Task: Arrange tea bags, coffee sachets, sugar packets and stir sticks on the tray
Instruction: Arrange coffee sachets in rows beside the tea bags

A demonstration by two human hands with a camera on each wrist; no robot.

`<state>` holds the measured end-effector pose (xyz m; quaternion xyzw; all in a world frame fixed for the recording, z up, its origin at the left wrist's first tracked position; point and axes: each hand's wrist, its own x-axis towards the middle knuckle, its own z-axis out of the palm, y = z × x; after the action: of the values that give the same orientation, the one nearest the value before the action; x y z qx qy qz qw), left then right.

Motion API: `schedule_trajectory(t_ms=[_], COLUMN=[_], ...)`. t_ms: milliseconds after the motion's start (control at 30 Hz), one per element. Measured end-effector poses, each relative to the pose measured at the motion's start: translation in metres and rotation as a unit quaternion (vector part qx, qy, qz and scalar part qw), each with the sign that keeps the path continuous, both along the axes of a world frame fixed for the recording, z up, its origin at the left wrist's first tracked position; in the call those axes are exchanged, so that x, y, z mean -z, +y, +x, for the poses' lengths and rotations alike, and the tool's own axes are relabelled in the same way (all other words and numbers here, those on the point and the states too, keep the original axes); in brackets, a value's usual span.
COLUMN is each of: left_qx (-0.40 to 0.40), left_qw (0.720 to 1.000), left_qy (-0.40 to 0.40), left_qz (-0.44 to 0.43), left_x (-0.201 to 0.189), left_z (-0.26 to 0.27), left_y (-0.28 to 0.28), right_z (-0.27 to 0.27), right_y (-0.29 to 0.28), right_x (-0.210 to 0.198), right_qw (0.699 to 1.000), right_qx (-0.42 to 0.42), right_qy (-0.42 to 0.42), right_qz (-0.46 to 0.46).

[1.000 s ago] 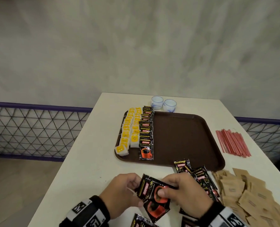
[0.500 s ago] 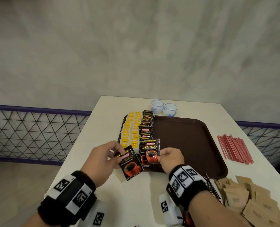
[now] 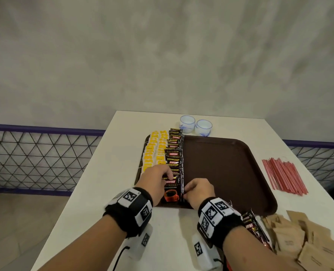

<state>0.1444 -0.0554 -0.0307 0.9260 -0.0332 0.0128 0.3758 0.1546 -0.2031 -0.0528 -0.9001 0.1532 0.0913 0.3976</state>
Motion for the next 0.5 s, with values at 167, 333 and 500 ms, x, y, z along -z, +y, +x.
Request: schedule_trajectory(t_ms=[167,333,500], left_qx=[-0.018,0.036,-0.002], left_qw=[0.999,0.998,0.998], left_qy=[-0.001,0.012,-0.053], left_qz=[0.037,0.051,0.029], left_x=[0.007,0.012,0.009], left_z=[0.006,0.012,0.005], left_y=[-0.006,-0.008,-0.006], right_z=[-0.005,-0.023,-0.064], right_y=[-0.017,-0.062,-0.125], right_x=[-0.013,-0.049,-0.079], right_qw=[0.999,0.993,0.992], right_qx=[-0.009,-0.044,-0.044], right_qy=[-0.04,-0.099,-0.116], right_qz=[0.028,0.039,-0.021])
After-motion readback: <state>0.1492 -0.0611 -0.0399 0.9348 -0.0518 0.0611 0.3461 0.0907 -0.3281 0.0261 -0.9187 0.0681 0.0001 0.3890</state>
